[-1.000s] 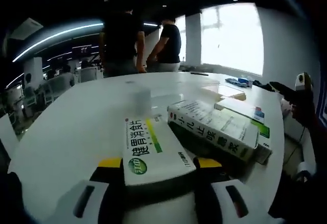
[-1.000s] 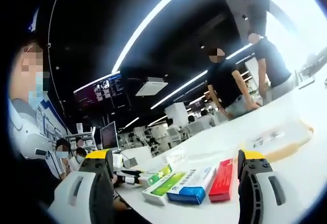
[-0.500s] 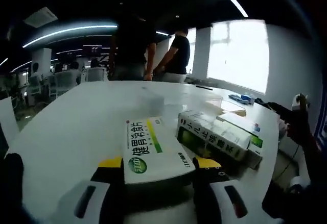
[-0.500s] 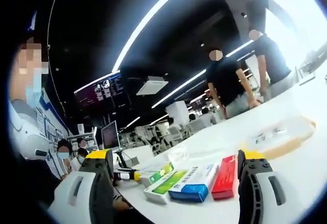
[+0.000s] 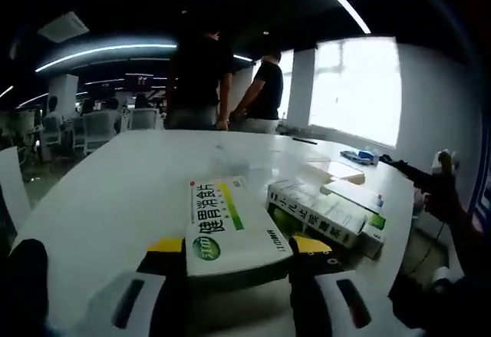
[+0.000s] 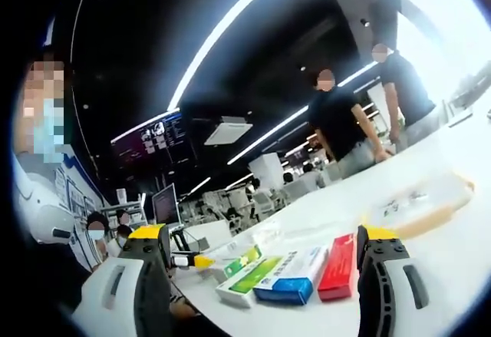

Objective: Arrange the small medicine boxes into an aligned row inside the storage area until every box is upright, visible, and separated from the surrounding clutter.

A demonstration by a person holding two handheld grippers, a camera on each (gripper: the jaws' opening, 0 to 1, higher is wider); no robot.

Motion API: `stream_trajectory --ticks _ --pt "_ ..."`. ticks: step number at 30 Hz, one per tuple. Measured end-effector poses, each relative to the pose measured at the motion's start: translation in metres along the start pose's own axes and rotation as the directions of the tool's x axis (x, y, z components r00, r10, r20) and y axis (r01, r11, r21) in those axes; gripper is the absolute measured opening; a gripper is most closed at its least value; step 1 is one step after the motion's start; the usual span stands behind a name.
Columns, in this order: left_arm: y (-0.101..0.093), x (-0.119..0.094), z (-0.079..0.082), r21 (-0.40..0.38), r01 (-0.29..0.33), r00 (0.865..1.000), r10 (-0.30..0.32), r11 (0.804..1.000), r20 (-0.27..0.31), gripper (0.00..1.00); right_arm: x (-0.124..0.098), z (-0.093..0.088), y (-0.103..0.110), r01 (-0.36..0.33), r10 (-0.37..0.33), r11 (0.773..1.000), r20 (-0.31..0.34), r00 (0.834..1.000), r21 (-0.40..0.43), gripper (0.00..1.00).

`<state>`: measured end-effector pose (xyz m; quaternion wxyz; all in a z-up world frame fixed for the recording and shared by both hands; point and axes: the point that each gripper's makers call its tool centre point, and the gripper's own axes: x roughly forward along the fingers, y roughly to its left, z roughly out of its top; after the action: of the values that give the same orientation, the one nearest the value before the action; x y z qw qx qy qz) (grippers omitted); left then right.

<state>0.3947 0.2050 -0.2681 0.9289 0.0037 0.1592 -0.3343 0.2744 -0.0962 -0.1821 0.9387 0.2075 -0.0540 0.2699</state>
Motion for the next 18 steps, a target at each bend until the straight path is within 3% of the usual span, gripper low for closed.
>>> stream_trajectory --ticks 11,18 --pt "-0.003 -0.004 0.016 0.042 0.009 0.999 -0.010 0.999 0.037 0.49 0.008 -0.003 0.005 -0.015 0.015 1.000 -0.004 1.000 -0.001 0.99" --pt "-0.003 -0.006 0.024 0.056 0.028 0.998 -0.031 0.998 0.049 0.49 0.010 -0.013 0.005 -0.014 0.014 1.000 -0.047 0.999 -0.008 0.99"
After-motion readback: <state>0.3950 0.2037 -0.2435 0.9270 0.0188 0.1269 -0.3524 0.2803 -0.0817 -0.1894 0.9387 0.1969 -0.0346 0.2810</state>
